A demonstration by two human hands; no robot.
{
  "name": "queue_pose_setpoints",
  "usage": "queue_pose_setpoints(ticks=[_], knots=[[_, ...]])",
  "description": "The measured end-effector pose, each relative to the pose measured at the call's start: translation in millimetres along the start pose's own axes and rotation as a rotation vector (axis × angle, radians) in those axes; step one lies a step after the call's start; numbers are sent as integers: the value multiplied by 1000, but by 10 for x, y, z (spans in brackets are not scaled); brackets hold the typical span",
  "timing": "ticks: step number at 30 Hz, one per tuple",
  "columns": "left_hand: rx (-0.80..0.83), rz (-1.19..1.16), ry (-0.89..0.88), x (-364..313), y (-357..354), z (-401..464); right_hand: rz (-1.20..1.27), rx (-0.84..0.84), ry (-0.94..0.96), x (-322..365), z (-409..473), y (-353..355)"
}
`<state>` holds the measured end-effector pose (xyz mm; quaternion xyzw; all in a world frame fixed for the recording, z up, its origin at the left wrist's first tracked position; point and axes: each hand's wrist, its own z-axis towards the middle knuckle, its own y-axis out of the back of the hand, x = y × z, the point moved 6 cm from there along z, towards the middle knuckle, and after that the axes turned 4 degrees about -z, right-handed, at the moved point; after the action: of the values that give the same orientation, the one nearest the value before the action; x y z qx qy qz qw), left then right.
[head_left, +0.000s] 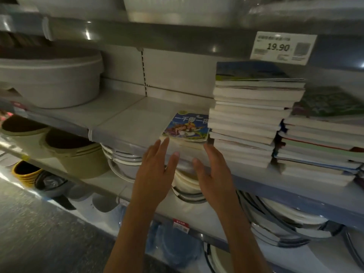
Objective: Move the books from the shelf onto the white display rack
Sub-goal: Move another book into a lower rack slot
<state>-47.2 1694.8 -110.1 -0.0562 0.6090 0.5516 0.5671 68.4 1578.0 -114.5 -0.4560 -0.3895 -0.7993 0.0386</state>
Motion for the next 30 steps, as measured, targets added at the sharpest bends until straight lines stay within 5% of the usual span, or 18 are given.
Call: queue_pose_setpoints(ticks=[11, 23, 30], knots=[[239, 115, -123, 461, -105, 1416, -336, -183, -241, 67, 875, -544], [413, 358, -133, 633, -491, 1740, -584, -125, -502, -93, 1116, -674], [274, -143, -124, 624, -260, 1837, -498, -85, -543, -62, 1141, -676]])
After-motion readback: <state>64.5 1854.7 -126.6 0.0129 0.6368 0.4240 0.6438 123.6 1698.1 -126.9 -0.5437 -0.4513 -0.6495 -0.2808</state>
